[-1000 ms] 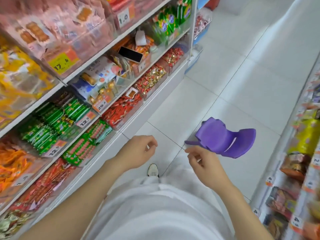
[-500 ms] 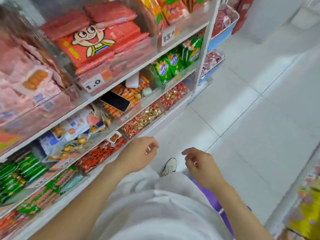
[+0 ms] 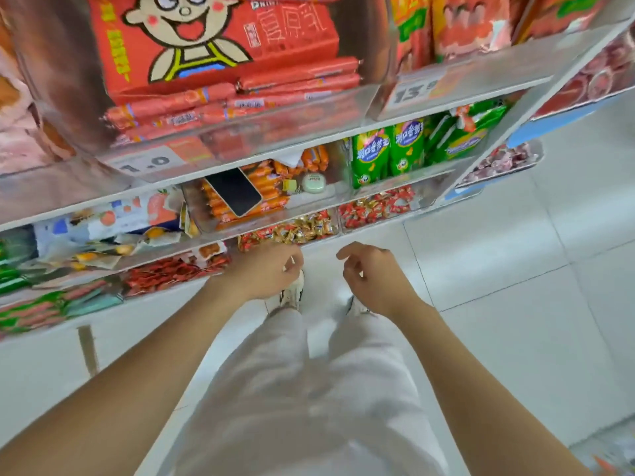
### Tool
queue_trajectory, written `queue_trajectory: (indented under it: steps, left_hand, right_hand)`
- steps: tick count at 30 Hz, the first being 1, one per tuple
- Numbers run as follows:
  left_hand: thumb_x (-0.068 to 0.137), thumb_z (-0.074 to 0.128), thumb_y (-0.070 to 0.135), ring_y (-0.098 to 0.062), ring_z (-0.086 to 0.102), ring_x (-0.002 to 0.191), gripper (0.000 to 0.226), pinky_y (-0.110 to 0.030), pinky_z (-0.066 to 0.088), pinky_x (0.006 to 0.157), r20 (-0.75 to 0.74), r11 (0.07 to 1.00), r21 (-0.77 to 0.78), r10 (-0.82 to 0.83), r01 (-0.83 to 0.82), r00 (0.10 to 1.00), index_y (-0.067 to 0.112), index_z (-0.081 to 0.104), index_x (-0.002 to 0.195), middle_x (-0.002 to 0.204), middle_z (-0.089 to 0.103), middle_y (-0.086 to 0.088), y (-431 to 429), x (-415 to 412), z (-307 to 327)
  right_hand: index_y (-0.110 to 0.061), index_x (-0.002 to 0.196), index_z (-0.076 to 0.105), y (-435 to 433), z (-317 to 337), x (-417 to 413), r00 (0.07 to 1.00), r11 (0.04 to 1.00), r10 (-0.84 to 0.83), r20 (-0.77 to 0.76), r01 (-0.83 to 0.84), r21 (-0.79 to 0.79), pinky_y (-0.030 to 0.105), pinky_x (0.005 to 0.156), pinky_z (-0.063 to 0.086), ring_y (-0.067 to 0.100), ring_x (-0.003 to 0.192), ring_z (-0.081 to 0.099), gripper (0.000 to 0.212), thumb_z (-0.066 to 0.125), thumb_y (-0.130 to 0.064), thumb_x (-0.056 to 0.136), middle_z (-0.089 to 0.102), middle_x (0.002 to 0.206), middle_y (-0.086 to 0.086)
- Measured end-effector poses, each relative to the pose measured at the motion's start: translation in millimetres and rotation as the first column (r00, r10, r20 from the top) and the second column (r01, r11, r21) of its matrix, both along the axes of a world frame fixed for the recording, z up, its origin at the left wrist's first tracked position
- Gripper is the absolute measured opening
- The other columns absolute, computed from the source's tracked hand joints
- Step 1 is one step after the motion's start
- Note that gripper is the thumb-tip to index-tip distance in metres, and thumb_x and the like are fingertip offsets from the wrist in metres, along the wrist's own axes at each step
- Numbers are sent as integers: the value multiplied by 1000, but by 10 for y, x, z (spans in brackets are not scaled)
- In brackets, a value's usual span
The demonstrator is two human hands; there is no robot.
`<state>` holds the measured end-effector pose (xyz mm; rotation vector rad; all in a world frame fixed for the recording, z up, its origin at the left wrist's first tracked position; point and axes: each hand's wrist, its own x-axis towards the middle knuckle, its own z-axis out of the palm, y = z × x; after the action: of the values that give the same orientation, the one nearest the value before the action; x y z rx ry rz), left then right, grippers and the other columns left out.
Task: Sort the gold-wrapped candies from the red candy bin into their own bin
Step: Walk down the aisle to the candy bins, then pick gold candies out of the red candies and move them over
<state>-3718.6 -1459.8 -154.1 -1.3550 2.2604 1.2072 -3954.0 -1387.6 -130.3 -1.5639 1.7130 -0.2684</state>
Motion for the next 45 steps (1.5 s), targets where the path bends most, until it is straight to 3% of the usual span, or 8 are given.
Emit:
queue_trajectory:
  steps: [8, 12, 14, 20, 27, 34, 40, 45]
  left_hand:
    - [101, 54, 34, -19, 63, 103, 18, -39, 54, 89, 64, 981, -130, 156, -147, 986, 31, 69, 111, 113, 69, 8, -91, -487, -1702]
    - [97, 53, 39, -20, 67, 81, 15, -28, 41, 53, 83, 891, -392, 282, -228, 956, 30, 64, 93, 87, 69, 8, -240, -694, -2608]
    - [93, 54, 42, -24, 67, 70, 17, -27, 28, 46, 30, 803, -505, 383, -316, 923, 28, 61, 88, 76, 67, 4, -283, -790, -2978]
    - [92, 47, 50, -24, 57, 56, 37, -33, 34, 50, -219, 590, -606, 522, -534, 825, 28, 41, 62, 56, 52, 5, -332, -811, -3617]
    - [95, 61, 24, -14, 66, 79, 16, -38, 55, 80, -254, 542, -694, 432, -474, 865, 29, 71, 84, 79, 71, 13, 149, -354, -3472]
    - [85, 62, 28, -35, 63, 105, 21, -48, 53, 93, -202, 493, -694, 567, -525, 799, 48, 60, 91, 104, 69, 4, 563, 176, -3656]
    - [87, 77, 21, -28, 49, 113, 37, -42, 45, 100, -189, 453, -735, 578, -505, 794, 32, 67, 122, 116, 55, 2, 647, 381, -3651]
    - [82, 84, 22, -16, 47, 104, 33, -41, 48, 97, -207, 515, -662, 572, -544, 794, 37, 64, 104, 106, 49, 14, 464, 454, -3677]
  right_hand:
    - [-24, 123, 68, -384, -1875, -516, 979, 983, 185, -83, -186, -4, 40, 80, 58, 17, 83, 68, 29, 55, -20, 97, 71, 102, -2]
    - [-24, 97, 68, -747, -2837, -513, 989, 971, 111, -98, -129, -203, 37, 66, 55, 24, 78, 66, 12, 58, -23, 90, 67, 89, -3]
    - [-20, 89, 69, -902, -3209, -419, 999, 907, 28, -23, -36, -419, 37, 64, 53, 23, 74, 62, 10, 60, -22, 85, 65, 80, -4]
    - [-12, 85, 72, -1120, -3878, -160, 999, 572, 42, 1, -23, -820, 45, 76, 44, 30, 78, 59, 10, 64, -16, 90, 64, 80, 2]
    - [-24, 93, 74, -694, -3795, -140, 984, 661, 160, -84, -170, -731, 36, 77, 51, 14, 81, 64, 10, 68, -17, 90, 72, 85, -7]
    - [-25, 81, 59, -287, -3933, -181, 962, 672, 166, -218, -272, -689, 43, 67, 52, 20, 73, 59, 9, 61, -17, 84, 60, 78, -8]
    - [-23, 105, 68, -460, -3808, -192, 860, 658, 296, -415, -499, -564, 40, 82, 51, 26, 98, 62, 12, 62, -21, 94, 63, 99, 0]
    - [-25, 129, 62, -778, -3918, -74, 764, 580, 416, -492, -640, -503, 43, 96, 50, 25, 114, 58, 28, 60, -25, 101, 60, 117, -1]
